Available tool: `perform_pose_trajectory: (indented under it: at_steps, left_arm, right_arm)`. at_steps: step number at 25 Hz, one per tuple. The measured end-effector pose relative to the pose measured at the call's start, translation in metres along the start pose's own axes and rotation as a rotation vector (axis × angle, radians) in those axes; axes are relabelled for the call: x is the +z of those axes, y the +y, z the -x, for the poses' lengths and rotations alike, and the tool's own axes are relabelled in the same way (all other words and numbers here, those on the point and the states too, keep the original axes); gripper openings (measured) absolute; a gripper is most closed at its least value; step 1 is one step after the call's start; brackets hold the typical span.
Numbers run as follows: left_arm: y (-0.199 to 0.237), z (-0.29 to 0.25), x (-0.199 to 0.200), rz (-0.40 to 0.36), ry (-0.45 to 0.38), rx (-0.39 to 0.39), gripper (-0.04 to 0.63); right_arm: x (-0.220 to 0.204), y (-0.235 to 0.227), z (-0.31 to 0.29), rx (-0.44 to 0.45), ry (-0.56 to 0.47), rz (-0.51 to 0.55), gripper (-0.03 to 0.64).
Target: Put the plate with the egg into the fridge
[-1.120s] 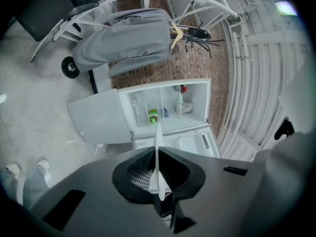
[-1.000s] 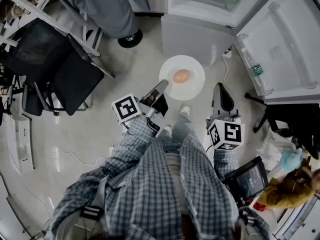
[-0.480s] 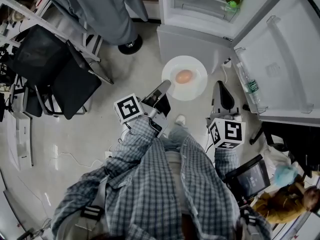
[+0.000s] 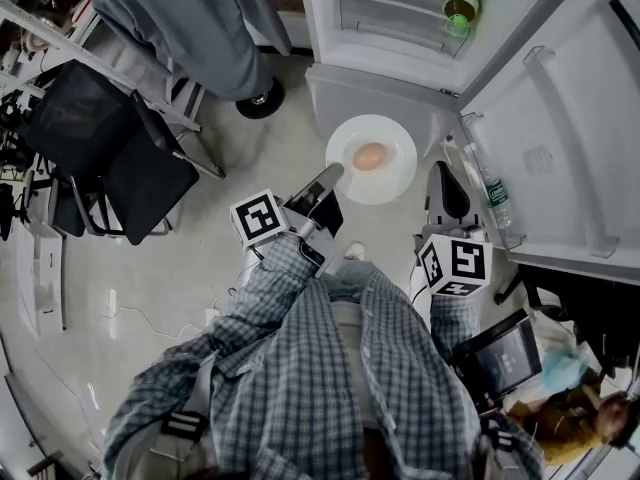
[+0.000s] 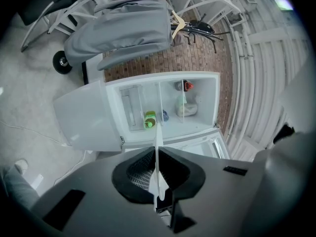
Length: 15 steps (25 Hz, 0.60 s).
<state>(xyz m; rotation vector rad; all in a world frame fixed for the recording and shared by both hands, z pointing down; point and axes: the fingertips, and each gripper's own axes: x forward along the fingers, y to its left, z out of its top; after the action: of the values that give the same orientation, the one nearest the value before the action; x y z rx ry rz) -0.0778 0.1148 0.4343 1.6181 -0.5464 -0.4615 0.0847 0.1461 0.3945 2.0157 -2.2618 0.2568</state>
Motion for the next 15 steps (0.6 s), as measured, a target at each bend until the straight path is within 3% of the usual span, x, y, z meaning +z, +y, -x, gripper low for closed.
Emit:
perform_pose_trajectory:
  at_steps: [7, 15]
  left_arm:
    - [-0.001, -0.024, 0.000, 0.006, -0.015, -0.006, 0.018]
    - [0.000, -0.040, -0.001, -0.002, -0.024, 0.001, 0.018]
  right_arm:
    - [0.002, -0.014, -0.013, 0.025, -0.001, 0.046, 0.006]
    - [-0.003, -0.030, -0.021, 0.035, 0.005, 0.025, 0.006]
